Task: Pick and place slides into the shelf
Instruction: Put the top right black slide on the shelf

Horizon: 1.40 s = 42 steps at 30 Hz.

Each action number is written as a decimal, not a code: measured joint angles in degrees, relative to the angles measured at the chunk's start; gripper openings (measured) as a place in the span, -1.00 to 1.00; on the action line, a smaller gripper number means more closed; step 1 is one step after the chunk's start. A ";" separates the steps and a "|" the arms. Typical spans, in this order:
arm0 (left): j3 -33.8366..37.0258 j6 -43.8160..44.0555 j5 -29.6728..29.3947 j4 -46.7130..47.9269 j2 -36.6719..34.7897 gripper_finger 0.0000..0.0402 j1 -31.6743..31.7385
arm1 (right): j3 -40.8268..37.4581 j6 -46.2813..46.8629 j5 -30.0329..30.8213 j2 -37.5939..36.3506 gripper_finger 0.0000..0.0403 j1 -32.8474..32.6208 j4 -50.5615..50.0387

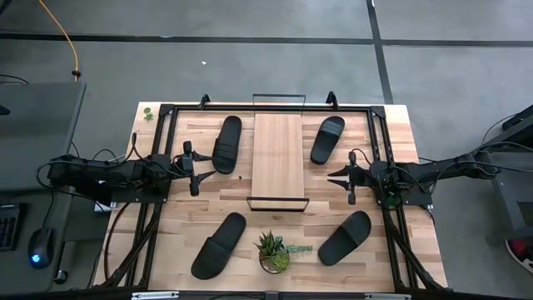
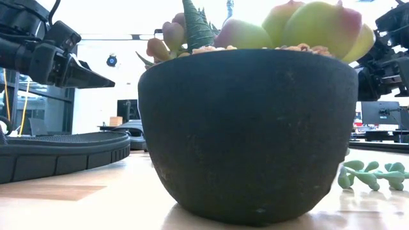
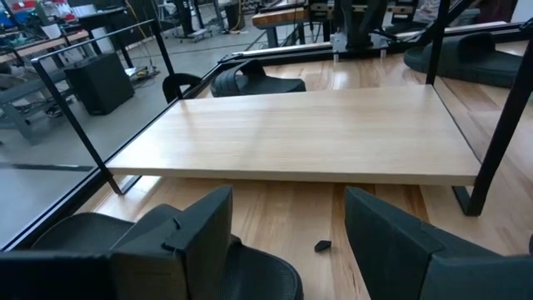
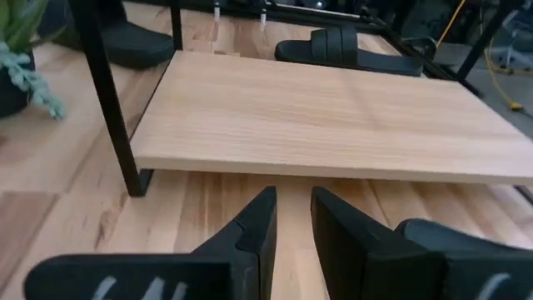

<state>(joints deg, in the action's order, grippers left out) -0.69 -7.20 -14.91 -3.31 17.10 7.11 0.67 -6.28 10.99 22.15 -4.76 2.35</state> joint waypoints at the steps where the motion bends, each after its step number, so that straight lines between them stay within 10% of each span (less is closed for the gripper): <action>1: 0.00 0.05 0.01 0.07 0.02 0.08 0.01 | 0.01 -0.50 0.00 0.00 -0.67 -0.01 0.09; 19: 0.00 24.78 2.37 -0.35 0.02 0.08 0.00 | 0.01 7.48 -0.96 -0.02 -0.67 0.00 11.79; 31: 0.00 25.56 -9.31 -12.72 -0.04 0.08 0.03 | 0.02 7.15 0.68 -0.06 -0.67 0.00 21.34; 42: 0.00 23.98 -18.61 -16.28 -0.02 0.08 0.02 | 0.02 -13.23 4.32 -0.04 -0.67 0.02 29.82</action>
<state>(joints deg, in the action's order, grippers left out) -0.69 16.78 -33.52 -19.59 17.08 7.14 0.68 -19.50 15.31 22.11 -4.73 32.16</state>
